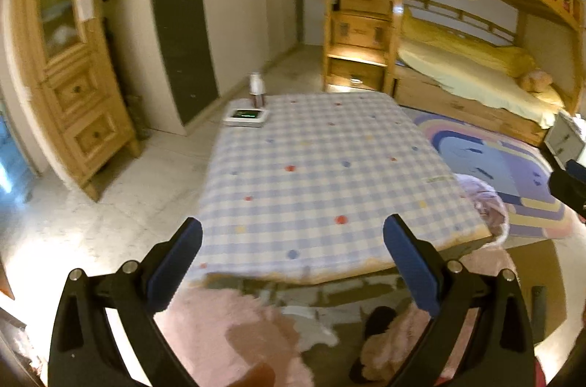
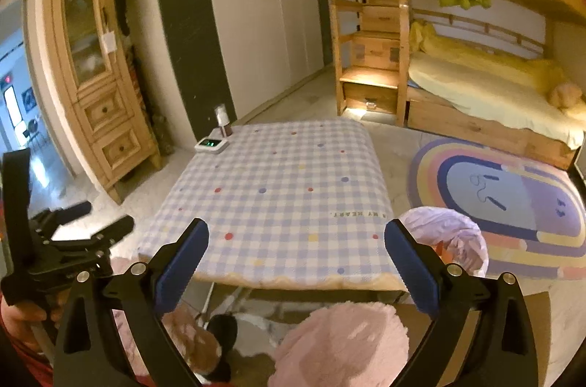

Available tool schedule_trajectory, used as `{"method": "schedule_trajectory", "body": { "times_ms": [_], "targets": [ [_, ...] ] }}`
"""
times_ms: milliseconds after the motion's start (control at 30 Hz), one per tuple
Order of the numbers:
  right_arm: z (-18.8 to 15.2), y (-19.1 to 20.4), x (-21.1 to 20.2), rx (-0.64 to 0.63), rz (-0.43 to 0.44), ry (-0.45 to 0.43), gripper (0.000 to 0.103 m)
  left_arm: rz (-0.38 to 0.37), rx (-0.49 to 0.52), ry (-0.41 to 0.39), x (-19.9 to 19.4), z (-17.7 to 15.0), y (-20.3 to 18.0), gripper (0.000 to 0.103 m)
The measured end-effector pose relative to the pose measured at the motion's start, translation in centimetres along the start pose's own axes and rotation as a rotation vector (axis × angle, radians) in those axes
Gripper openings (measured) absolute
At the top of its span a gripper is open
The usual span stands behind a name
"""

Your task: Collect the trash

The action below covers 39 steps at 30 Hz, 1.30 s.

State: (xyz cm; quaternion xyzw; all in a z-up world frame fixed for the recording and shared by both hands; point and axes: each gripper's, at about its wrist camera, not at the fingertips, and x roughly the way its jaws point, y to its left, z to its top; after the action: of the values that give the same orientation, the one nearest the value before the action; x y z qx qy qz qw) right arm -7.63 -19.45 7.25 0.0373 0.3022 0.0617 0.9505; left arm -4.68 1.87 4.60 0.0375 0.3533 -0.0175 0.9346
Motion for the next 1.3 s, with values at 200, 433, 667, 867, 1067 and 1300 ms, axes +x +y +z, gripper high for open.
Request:
{"method": "schedule_trajectory", "body": {
  "times_ms": [200,433,667,867,1067,1300],
  "targets": [
    [-0.5,1.9,-0.1,-0.060,-0.029,0.014,0.096,0.060,0.002,0.020,-0.1,-0.3,1.0,0.096],
    [-0.8,1.9,0.3,-0.049,-0.020,0.026,0.096,0.063,0.008,0.033,-0.1,-0.7,1.0,0.096],
    [-0.7,1.4,0.4,-0.041,-0.026,0.022,0.096,0.065,0.006,0.036,0.0,-0.7,1.0,0.096],
    [-0.7,1.4,0.6,-0.037,-0.026,0.029,0.096,0.066,0.002,0.040,0.0,-0.7,0.9,0.096],
    [-0.7,1.4,0.7,-0.037,-0.025,0.030,0.096,0.067,0.000,0.045,0.2,-0.8,1.0,0.096],
    [-0.8,1.4,0.8,-0.034,-0.022,0.031,0.096,0.069,0.000,0.049,0.2,-0.8,0.9,0.096]
  ]
}}
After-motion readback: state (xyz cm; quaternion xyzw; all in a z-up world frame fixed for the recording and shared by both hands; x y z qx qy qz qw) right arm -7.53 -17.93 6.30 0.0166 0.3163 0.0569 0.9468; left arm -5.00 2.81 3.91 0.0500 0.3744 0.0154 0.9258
